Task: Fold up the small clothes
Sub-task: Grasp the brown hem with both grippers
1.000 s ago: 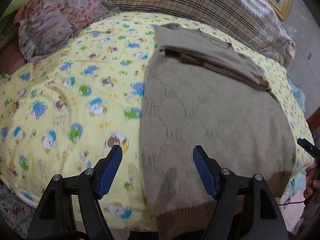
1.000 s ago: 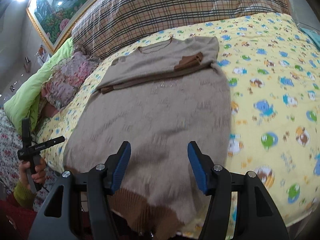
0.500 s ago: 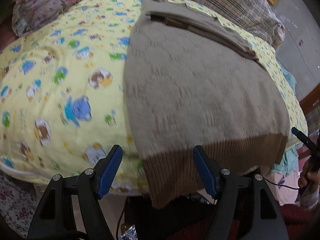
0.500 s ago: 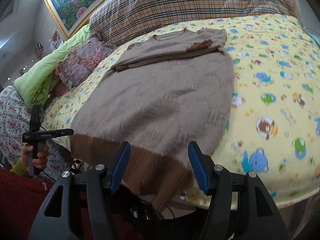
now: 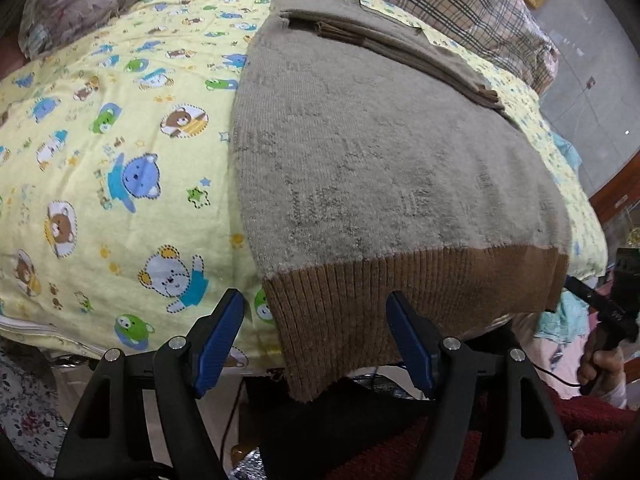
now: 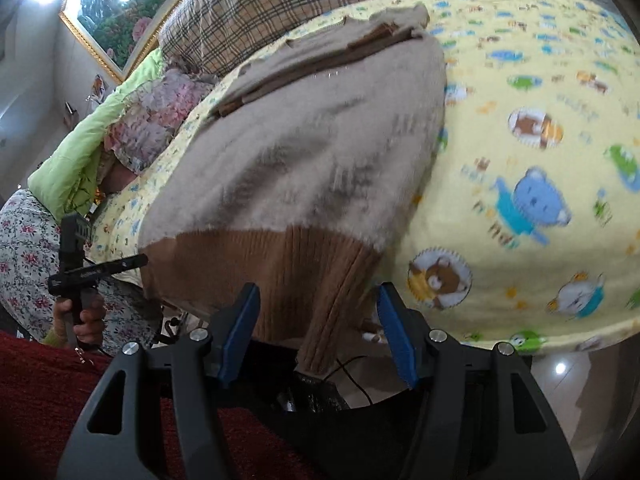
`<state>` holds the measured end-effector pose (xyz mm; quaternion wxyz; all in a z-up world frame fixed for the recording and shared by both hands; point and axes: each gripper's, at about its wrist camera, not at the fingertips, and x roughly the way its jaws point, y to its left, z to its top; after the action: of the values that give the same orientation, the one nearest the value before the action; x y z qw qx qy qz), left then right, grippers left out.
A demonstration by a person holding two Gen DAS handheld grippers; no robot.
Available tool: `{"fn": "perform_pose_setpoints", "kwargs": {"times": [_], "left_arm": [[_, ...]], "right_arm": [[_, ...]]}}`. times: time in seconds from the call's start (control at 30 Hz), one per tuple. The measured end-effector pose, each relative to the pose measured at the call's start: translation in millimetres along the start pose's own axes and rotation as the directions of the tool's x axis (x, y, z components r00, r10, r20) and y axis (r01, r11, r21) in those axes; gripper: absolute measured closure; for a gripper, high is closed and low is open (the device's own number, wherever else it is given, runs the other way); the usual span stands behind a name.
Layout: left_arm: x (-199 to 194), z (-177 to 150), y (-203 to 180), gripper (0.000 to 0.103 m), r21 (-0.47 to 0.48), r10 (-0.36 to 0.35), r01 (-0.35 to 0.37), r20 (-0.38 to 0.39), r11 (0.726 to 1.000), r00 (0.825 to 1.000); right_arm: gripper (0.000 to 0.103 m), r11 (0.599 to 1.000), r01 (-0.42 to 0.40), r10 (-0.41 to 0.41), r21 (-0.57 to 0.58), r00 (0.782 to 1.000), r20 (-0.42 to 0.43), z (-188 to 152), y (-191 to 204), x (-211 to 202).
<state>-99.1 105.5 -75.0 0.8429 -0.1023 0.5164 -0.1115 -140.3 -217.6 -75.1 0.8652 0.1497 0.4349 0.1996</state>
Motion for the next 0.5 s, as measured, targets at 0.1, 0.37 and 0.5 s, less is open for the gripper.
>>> {"fn": "perform_pose_setpoints", "kwargs": {"times": [0.1,0.37,0.5], "left_arm": [[1.9,0.3,2.2,0.028,-0.027,-0.050,0.050,-0.003,0.998,0.999],[8.0,6.7,-4.6,0.085,-0.022,-0.088,0.088,0.017,0.996,0.996],[4.3,3.8,7.9,0.091,-0.034,-0.121,0.121,0.000,0.992,0.993]], "right_arm": [[0.041,1.000,-0.011,0.011,0.002,1.000,0.013,0.5,1.2,1.3],[0.070,0.995,-0.087,0.086,0.058,0.996,0.025,9.1,-2.2,11.8],[0.093,0.996,-0.066,0.066,0.061,0.998,0.008,9.7,-7.2,15.2]]}}
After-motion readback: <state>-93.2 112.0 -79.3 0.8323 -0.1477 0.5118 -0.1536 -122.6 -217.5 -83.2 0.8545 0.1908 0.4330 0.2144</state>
